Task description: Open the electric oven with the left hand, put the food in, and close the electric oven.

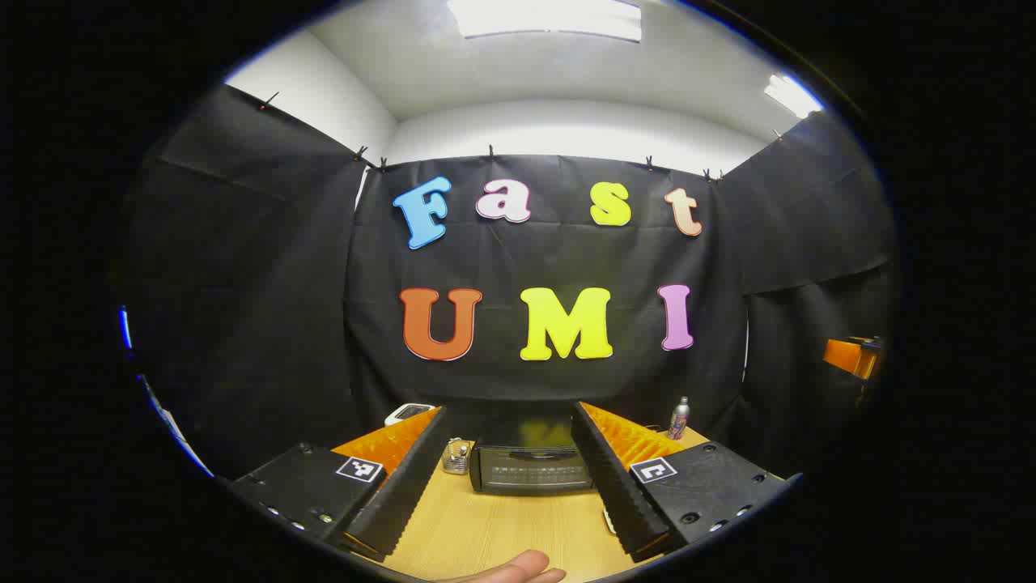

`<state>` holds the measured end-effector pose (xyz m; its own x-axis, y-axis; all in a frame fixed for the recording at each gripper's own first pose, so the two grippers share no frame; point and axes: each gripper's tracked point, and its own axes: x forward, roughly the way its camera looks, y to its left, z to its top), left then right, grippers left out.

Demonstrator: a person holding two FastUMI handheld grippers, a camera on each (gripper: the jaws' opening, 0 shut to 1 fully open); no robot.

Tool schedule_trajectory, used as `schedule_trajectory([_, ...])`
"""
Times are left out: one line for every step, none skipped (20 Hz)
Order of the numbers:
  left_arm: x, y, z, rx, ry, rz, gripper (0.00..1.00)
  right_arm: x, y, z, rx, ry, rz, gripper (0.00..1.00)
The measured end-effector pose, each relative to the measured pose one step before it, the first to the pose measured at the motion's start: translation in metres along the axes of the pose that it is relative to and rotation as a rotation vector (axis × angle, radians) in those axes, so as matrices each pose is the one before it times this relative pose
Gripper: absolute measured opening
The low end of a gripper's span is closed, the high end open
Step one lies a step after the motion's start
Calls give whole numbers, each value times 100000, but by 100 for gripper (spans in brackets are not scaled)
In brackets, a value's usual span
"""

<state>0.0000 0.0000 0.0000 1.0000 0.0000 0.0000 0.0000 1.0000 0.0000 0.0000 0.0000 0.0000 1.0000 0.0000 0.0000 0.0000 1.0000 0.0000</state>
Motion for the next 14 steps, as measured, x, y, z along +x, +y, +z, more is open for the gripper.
schedule_trajectory([-49,-39,15,120,156,-680,95,-117,-316,443,-1214,-1963,-1084,96])
schedule_trajectory([-28,-12,77,-158,-20,-140,95,-101,-337,547,-790,-1985,-1016,95])
schedule_trajectory([-37,-86,159,135,-627,-264,95,-161,-185,377,-506,-1838,-965,96])
schedule_trajectory([-34,40,218,483,-1171,331,95,-66,-228,236,-475,-1039,-645,95])
schedule_trajectory([3,98,54,647,-813,868,95,-183,115,-152,-442,3,427,96])
schedule_trajectory([109,-36,-38,571,-408,235,95,-292,163,-59,-535,-31,833,96])
schedule_trajectory([5,-277,-142,-228,509,-1308,95,-32,-115,-17,-842,60,410,96])
schedule_trajectory([-296,-41,188,-440,154,-1075,95,-98,45,-35,-376,142,798,96])
schedule_trajectory([-148,-161,204,-66,-124,-902,95,-138,197,-319,-244,879,877,96])
schedule_trajectory([-83,-177,73,464,-283,-797,95,-77,97,-45,-301,-65,526,96])
schedule_trajectory([28,-244,-55,485,-252,-454,95,34,-32,-3,-1097,-414,3,96])
schedule_trajectory([103,-447,-284,384,-9,-294,95,1,-166,237,-1344,-1385,-394,96])
schedule_trajectory([206,-354,-170,401,-119,-76,95,-65,16,-46,-753,-690,126,96])
schedule_trajectory([287,179,-76,23,395,1157,95,-14,67,-41,216,-421,516,96])
